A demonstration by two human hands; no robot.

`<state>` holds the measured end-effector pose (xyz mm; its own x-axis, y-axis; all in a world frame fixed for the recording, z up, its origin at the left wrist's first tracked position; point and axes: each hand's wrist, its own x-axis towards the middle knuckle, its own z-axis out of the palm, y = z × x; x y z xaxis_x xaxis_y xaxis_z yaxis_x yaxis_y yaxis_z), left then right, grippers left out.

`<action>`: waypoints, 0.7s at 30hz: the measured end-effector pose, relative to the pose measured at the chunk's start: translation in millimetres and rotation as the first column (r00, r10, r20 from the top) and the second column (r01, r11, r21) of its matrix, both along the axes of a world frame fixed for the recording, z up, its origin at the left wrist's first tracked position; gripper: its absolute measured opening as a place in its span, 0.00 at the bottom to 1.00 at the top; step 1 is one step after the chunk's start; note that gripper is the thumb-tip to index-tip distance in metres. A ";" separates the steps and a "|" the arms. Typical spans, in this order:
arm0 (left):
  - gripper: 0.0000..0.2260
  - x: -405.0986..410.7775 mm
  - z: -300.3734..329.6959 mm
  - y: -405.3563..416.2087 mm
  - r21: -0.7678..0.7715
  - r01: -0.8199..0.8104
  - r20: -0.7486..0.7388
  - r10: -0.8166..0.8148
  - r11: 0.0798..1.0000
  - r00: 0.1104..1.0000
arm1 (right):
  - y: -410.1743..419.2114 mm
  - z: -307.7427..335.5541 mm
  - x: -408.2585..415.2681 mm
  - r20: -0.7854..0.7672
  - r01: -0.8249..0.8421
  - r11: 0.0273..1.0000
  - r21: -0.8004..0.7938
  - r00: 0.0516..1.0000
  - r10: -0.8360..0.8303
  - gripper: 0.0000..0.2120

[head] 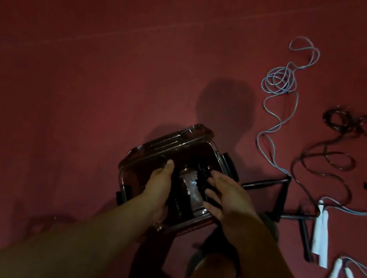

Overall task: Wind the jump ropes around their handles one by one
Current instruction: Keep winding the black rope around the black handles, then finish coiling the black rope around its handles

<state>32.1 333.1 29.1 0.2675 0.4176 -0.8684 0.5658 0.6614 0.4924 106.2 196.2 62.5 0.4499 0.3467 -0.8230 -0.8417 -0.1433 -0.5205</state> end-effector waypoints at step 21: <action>0.08 3.5 29.7 -50.3 0.307 0.582 0.073 -0.628 0.753 0.775 | -64.3 31.3 -4.2 0.086 0.189 0.967 -0.169 0.981 -0.176 0.08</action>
<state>35.5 282.8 58.8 0.6651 0.3166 -0.6763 0.7012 0.0467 0.7114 102.0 131.9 93.8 0.5503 0.1063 -0.8281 -0.8248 -0.0848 -0.5590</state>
